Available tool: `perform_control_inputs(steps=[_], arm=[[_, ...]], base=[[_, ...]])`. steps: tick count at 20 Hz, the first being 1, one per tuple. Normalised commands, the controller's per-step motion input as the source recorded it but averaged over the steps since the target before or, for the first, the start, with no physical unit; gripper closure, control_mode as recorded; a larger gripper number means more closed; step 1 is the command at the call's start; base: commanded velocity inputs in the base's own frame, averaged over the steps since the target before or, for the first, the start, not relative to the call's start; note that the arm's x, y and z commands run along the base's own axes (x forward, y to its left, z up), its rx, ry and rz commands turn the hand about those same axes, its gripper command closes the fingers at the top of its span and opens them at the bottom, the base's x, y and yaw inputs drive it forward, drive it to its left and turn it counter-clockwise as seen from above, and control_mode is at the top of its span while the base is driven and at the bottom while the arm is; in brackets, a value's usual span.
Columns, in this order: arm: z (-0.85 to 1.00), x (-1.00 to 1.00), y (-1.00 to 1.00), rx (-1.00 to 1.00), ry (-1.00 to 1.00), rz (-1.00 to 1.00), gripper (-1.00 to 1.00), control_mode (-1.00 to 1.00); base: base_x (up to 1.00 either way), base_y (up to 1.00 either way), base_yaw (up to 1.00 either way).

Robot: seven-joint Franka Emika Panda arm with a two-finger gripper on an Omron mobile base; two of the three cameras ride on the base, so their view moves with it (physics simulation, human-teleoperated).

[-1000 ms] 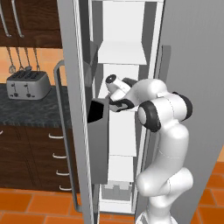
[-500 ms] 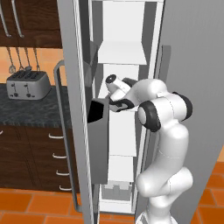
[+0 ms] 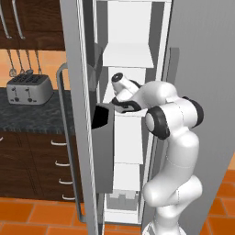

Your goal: Take the meat container that has the shrimp and place it on the second highest rack of the freezer. Then take the vegetable container that has the eggplant and lemon wedge and place it on the highest rack of the freezer.

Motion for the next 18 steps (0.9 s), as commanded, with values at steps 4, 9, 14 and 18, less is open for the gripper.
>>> perform_control_inputs(steps=[4,9,14,18], arm=[[0.03,0.0,0.0,0.0,-0.02,0.03,-1.0,-1.0],[0.0,0.39,0.0,0.0,-0.01,0.28,-1.0,-1.0],[0.08,0.23,-0.12,0.0,0.0,0.39,-1.0,-1.0],[0.44,-0.35,-0.01,0.0,-0.07,0.27,-1.0,-1.0]], base=[[0.0,0.0,0.0],[0.0,0.0,0.0],[0.0,0.0,0.0],[0.0,0.0,0.0]])
